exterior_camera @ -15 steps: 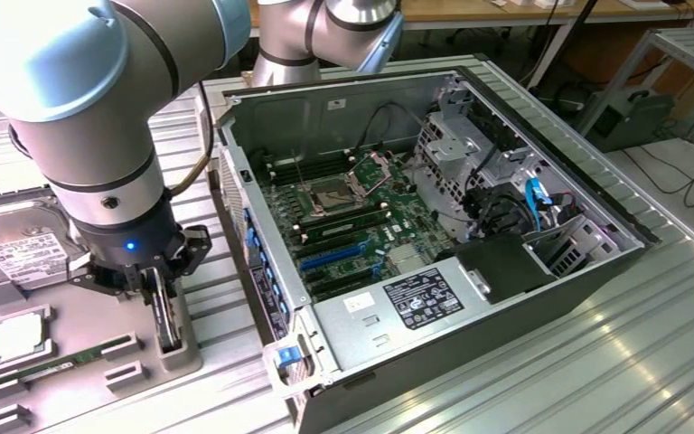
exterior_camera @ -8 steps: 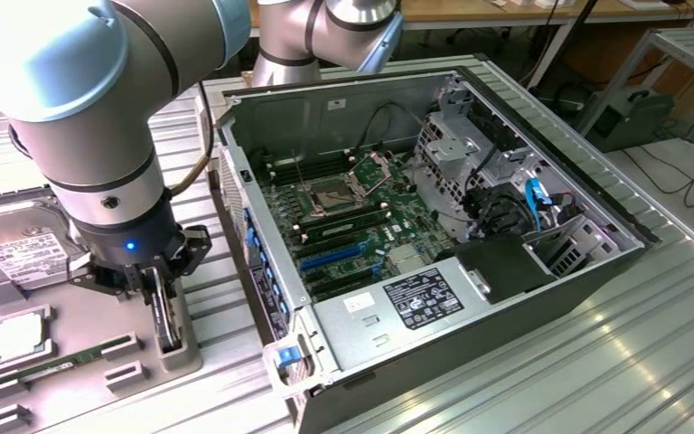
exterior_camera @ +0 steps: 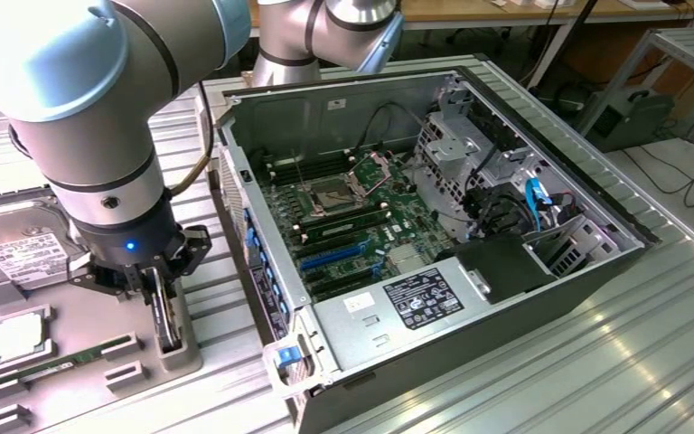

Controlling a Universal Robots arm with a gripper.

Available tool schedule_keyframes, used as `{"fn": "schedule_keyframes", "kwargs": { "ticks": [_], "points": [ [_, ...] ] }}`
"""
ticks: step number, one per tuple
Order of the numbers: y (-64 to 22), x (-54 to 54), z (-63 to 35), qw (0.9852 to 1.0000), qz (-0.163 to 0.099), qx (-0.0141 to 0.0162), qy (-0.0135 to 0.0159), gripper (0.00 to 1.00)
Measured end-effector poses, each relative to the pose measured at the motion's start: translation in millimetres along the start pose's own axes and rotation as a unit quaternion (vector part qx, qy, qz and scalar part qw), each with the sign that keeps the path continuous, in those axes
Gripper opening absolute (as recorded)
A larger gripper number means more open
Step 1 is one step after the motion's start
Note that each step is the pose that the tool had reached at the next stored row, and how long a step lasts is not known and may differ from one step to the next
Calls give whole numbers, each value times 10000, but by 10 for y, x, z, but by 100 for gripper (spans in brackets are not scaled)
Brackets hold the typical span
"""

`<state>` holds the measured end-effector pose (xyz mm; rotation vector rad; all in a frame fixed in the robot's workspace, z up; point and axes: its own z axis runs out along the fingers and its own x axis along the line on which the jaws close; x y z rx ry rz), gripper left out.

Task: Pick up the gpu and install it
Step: 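Pick up the gpu and move the gpu toward the slot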

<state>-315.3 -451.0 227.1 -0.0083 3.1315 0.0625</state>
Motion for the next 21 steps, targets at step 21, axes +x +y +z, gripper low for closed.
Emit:
{"fn": "schedule_keyframes", "kwargs": {
  "ticks": [21],
  "points": [
    [26, -6, -663, 10000, 0, 0, 0, 28]
  ]
}}
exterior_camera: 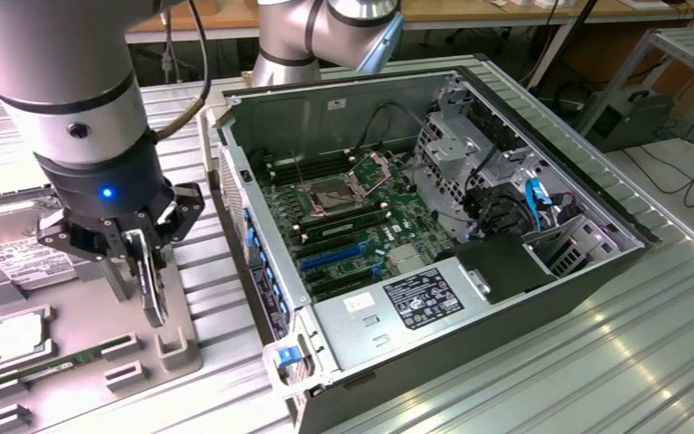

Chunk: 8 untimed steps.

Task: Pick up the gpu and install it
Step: 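Pick up the gpu and move the gpu toward the slot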

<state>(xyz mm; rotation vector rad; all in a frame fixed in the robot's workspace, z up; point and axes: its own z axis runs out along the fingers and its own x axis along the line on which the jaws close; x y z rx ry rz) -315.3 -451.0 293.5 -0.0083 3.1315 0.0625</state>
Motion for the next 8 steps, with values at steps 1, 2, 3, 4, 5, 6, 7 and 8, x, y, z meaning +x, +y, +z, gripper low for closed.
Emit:
{"fn": "schedule_keyframes", "kwargs": {
  "ticks": [1, 2, 3, 4, 5, 6, 7, 8],
  "points": [
    [1, 0, -27, 10000, 0, 0, 0, 28],
    [3, -1, -66, 10000, 0, 0, 0, 28],
    [4, -1, -87, 10000, 0, 0, -1, 28],
    [4, -1, -108, 10000, 0, 0, 0, 28],
    [6, -1, -146, 10000, 0, 0, 0, 28],
    [7, -2, -175, 10000, 0, 0, 0, 28],
    [8, -2, -195, 10000, 0, 0, 0, 28],
    [9, -2, -218, 10000, 0, 0, -1, 28]
  ]
}}
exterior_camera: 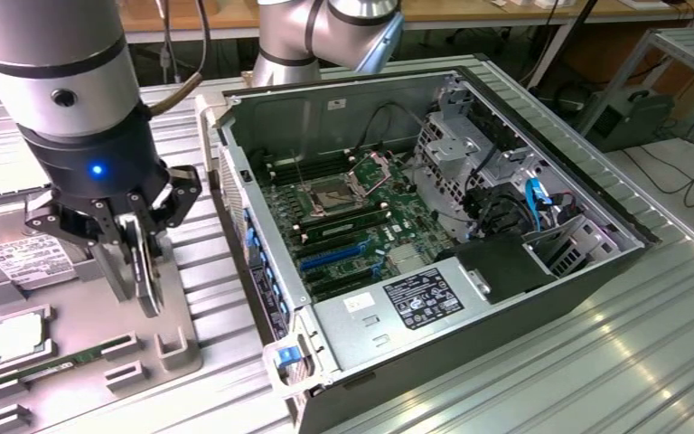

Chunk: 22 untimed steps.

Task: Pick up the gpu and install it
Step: 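Pick up the gpu and move the gpu toward the slot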

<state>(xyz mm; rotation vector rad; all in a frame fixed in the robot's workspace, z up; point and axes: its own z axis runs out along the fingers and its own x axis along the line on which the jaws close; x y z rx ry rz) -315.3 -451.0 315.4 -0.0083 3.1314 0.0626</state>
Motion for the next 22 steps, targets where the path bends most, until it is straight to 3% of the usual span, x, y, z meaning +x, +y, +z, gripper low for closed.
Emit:
{"fn": "schedule_keyframes", "kwargs": {
  "ticks": [10, 22],
  "points": [
    [10, -3, -254, 10000, 0, 0, 0, 28],
    [27, -7, -671, 10000, 0, 0, 1, 28]
  ]
}}
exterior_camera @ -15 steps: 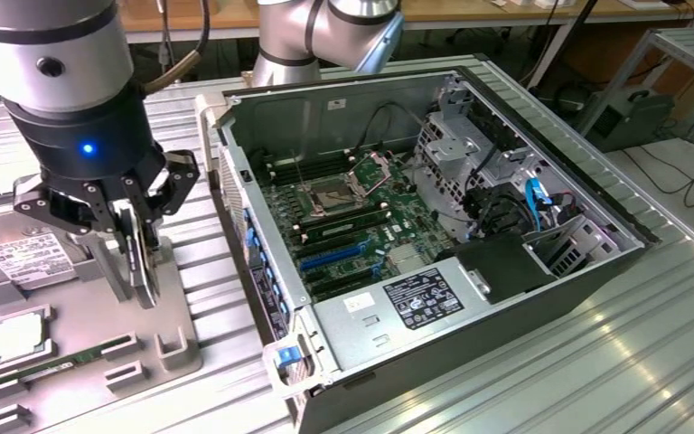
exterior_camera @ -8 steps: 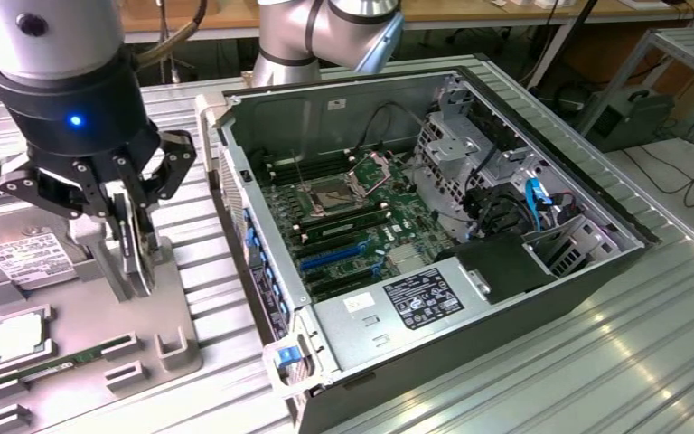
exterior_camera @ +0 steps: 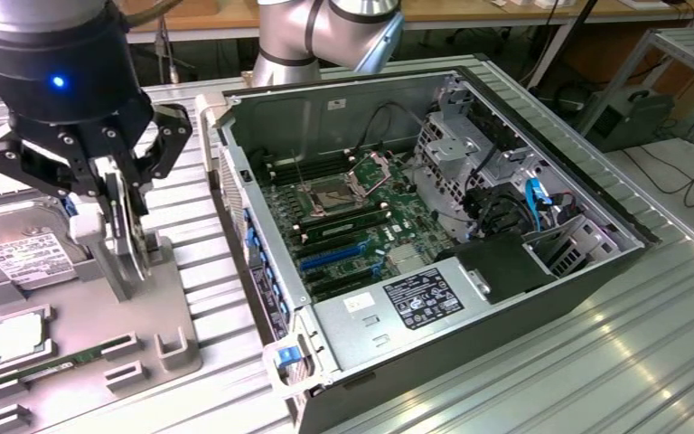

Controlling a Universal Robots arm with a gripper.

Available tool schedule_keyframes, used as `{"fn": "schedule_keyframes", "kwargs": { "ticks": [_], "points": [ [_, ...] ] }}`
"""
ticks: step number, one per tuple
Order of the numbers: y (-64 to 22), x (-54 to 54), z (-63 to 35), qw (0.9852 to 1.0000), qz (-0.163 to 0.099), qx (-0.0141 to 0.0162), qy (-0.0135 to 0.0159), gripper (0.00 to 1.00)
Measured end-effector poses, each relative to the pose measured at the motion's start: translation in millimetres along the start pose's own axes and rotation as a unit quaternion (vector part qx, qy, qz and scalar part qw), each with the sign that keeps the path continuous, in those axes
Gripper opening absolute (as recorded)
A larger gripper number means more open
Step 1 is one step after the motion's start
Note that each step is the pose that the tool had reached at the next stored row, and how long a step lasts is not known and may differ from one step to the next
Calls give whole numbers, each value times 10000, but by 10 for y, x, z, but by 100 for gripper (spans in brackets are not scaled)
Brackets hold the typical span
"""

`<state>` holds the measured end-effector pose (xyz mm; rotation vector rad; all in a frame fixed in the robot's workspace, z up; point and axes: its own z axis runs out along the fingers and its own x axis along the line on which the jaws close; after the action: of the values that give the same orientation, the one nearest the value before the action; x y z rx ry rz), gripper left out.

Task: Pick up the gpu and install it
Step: 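Pick up the gpu and move the gpu toward the slot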

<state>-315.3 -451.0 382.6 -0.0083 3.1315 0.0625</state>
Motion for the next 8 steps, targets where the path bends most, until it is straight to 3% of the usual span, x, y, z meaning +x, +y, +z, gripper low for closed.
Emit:
{"fn": "schedule_keyframes", "kwargs": {
  "ticks": [8],
  "points": [
    [10, -2, -256, 10000, 0, 0, 0, 28]
  ]
}}
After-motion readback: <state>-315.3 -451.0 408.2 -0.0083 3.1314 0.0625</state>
